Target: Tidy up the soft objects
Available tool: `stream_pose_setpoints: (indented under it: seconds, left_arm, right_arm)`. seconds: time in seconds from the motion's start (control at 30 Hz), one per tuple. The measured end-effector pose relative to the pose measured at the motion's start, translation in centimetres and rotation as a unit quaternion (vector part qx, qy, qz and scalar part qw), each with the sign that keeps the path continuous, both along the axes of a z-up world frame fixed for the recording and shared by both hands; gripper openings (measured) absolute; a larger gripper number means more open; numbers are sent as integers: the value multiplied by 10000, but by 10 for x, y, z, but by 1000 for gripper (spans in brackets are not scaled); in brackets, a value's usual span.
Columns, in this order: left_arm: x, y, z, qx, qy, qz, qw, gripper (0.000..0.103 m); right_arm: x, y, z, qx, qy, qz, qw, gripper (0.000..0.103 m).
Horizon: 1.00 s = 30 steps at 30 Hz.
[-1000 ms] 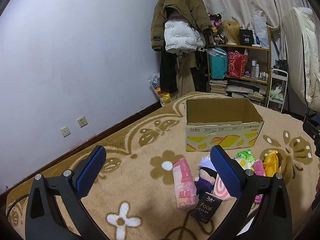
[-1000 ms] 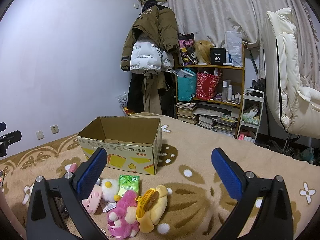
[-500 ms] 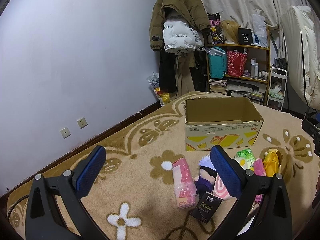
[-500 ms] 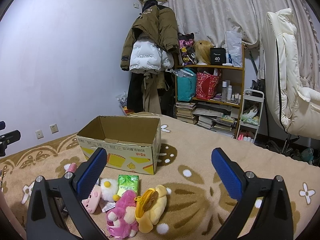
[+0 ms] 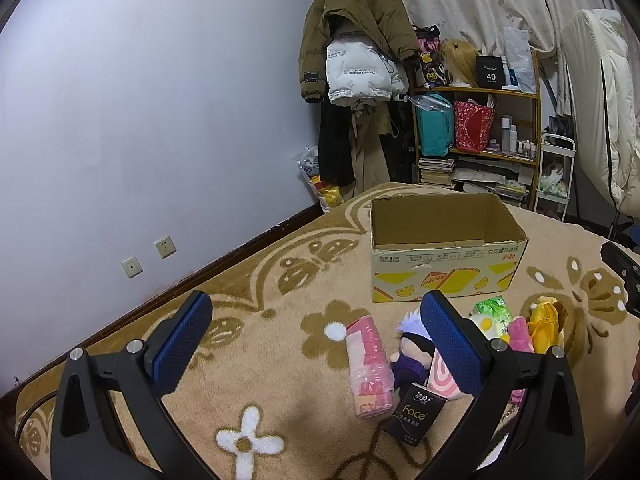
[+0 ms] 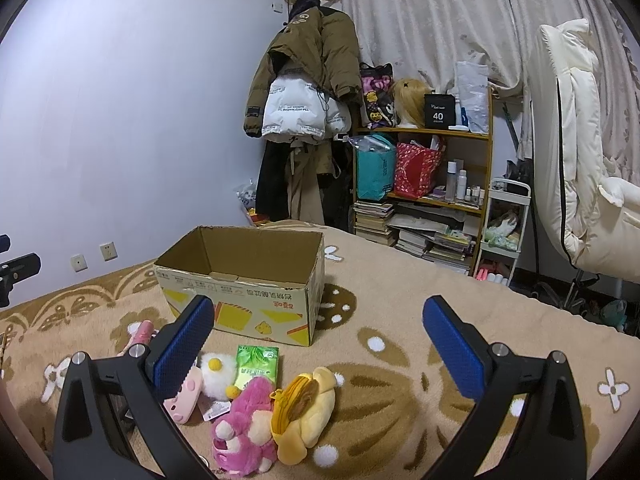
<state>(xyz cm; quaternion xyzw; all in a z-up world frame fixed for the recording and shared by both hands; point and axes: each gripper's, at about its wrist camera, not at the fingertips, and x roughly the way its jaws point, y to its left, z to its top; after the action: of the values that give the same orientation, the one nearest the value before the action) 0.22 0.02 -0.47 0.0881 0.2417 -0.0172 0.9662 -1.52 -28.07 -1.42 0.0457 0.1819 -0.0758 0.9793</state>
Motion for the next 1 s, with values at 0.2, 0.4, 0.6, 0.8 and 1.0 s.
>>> stream_pose_setpoints:
  seconds: [0.2, 0.4, 0.6, 0.8, 1.0]
  left_arm:
    - [0, 0, 0, -8, 6, 7, 10000, 103]
    - [1, 0, -1, -2, 15, 16, 10000, 103]
    - [-2, -1, -1, 4, 78, -58, 10000, 103]
    - [8, -3, 2, -22, 356, -334, 9988, 103]
    - [31, -11, -9, 112, 625, -302, 9975, 103]
  right_arm:
    - [1, 1, 0, 8, 7, 6, 10000, 103]
    - [1, 3, -4, 12, 18, 0, 10000, 103]
    - [1, 3, -3, 11, 24, 4, 10000, 103]
    - [7, 5, -12, -62, -61, 29, 10000, 103]
    - [10, -8, -18, 34, 18, 76, 10000, 103]
